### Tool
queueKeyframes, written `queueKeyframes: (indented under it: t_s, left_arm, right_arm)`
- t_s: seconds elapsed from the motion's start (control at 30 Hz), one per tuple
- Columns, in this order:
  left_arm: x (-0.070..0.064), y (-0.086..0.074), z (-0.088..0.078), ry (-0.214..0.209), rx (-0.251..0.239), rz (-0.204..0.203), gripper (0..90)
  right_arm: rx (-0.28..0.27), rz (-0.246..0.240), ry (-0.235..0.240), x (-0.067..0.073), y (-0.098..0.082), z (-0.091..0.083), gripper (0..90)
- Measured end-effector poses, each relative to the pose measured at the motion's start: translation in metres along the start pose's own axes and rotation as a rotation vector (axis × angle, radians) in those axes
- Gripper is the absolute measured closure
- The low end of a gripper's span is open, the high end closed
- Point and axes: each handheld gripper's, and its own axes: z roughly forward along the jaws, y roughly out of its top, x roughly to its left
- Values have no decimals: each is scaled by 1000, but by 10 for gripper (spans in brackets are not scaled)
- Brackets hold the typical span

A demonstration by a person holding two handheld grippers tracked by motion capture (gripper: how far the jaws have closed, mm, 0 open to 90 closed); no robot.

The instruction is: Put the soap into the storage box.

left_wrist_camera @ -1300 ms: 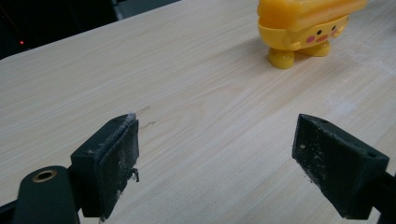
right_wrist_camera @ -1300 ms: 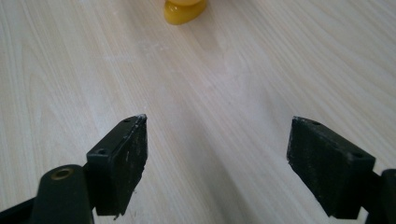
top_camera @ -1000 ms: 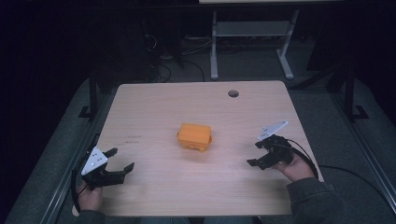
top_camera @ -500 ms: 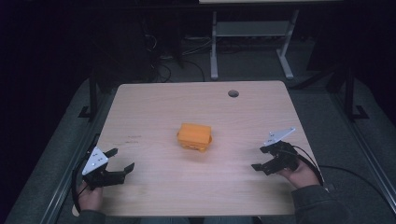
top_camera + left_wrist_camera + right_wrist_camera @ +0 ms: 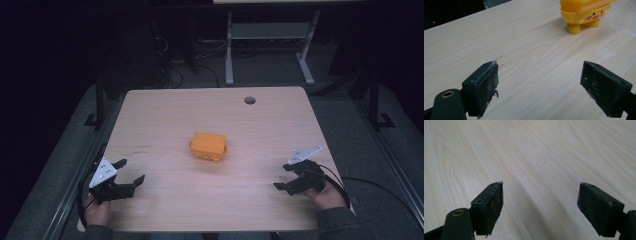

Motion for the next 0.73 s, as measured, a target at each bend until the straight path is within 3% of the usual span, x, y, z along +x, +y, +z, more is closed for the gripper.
queueKeyframes:
  t_s: [0.47, 0.73]
  left_arm:
    - [-2, 0, 2, -8, -1, 0, 139]
    - [-3, 0, 2, -10, 1, 4, 139]
  right_arm:
    - [-65, 10, -15, 13, -26, -4, 203]
    - [-134, 24, -56, 25, -43, -15, 191]
